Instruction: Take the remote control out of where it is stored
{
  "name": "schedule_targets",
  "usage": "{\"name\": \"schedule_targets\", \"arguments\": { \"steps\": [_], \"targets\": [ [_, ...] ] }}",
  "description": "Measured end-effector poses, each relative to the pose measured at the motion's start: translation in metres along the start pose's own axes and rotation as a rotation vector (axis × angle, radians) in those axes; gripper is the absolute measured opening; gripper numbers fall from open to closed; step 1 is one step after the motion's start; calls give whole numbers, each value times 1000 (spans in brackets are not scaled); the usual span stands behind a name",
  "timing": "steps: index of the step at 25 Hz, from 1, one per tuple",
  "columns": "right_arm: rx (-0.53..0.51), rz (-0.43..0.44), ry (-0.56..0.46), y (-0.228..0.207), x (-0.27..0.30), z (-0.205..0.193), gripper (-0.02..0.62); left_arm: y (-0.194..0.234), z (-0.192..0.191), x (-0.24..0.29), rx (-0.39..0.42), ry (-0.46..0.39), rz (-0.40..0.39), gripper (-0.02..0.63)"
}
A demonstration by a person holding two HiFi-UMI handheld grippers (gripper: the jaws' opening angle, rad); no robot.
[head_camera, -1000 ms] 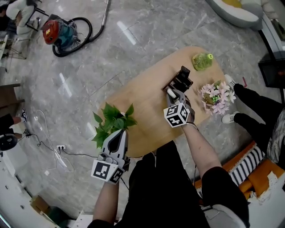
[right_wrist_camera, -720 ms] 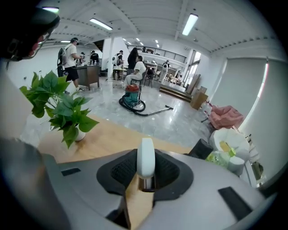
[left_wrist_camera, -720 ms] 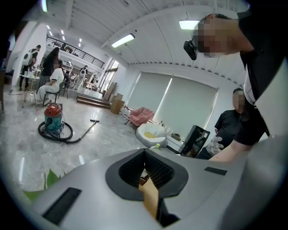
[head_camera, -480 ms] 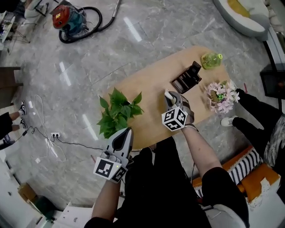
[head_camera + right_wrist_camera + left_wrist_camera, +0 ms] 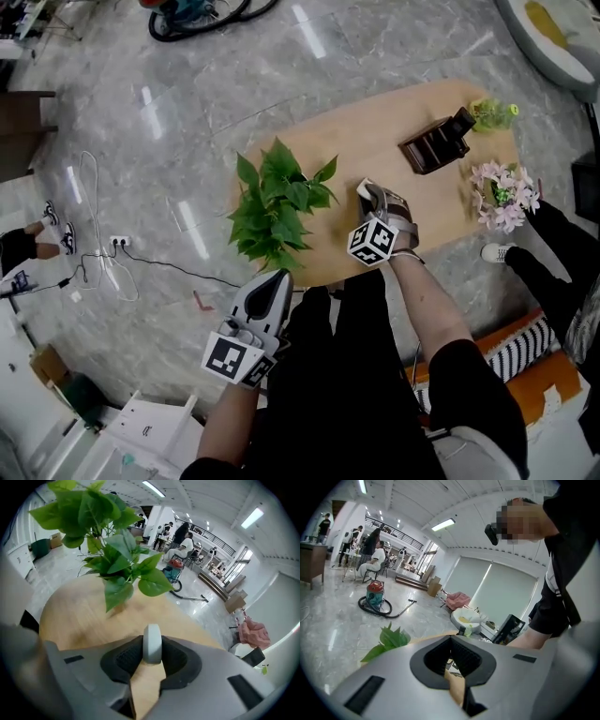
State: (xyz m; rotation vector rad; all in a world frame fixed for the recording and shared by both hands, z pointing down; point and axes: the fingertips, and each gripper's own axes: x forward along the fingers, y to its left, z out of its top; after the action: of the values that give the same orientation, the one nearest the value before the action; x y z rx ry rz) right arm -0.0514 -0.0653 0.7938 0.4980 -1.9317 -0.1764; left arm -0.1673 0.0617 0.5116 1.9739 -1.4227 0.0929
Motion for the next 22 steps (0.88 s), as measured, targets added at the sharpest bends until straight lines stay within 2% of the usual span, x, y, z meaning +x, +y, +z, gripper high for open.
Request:
{"name": "schedule_targets", "arguments": {
  "steps": [5,16,18,22],
  "targets": [
    [-57,-17,-13,38,1,7,110,14,-10,-29,-5,0,25,8],
    [72,-162,-55,75,8,8,136,43,-60,-64,-74,24,68,8],
    [44,-147,-42,87,11,6,146,43,-67,-67,-77,33,65,8],
    [-91,-95,-40,107,20,7,156,43,-74,-70,-88,39,67,8]
  ]
}}
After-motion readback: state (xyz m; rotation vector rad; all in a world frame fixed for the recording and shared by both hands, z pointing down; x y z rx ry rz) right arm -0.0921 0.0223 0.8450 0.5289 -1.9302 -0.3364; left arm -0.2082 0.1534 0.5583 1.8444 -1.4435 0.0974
